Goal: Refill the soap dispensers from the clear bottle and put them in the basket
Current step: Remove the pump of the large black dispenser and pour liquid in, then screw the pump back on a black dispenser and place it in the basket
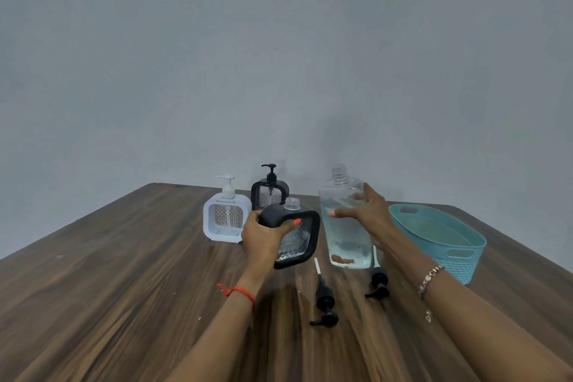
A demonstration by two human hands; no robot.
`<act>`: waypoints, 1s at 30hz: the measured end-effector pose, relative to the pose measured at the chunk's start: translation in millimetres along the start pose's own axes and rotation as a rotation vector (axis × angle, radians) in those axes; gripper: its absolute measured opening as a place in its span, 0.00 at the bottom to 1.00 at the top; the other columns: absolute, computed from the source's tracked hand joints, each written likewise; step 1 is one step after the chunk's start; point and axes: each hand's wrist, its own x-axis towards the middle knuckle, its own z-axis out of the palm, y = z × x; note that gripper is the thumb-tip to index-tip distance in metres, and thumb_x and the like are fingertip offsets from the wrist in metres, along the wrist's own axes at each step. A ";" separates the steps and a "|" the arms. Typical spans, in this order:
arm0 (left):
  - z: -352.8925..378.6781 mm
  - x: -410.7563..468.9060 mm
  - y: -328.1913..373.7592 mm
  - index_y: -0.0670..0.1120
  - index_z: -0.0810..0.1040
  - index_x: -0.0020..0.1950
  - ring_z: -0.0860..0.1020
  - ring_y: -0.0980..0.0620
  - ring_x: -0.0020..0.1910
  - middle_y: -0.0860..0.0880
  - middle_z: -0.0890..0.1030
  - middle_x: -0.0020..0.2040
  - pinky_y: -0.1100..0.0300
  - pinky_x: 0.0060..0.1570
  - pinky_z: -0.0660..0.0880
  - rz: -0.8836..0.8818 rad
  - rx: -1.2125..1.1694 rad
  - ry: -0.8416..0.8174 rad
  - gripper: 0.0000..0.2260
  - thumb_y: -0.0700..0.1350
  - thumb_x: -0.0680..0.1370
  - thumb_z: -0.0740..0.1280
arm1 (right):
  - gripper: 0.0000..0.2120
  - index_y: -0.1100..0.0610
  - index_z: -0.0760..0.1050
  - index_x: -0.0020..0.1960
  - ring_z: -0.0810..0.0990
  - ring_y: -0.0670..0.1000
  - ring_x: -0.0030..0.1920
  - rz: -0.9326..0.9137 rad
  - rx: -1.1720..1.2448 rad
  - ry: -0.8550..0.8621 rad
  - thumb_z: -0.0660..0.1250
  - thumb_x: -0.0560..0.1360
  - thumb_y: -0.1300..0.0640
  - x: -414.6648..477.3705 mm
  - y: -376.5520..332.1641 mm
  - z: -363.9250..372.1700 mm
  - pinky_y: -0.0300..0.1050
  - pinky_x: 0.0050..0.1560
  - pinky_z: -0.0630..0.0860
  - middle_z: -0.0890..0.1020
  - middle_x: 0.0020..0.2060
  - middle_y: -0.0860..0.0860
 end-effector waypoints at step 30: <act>-23.9 22.1 -2.9 0.44 0.77 0.48 0.83 0.51 0.38 0.48 0.83 0.44 0.58 0.34 0.79 -0.159 -0.266 -0.216 0.21 0.32 0.60 0.78 | 0.24 0.47 0.72 0.62 0.67 0.44 0.60 -0.674 -0.901 -0.742 0.62 0.71 0.68 -73.9 36.9 6.8 0.33 0.61 0.64 0.70 0.62 0.49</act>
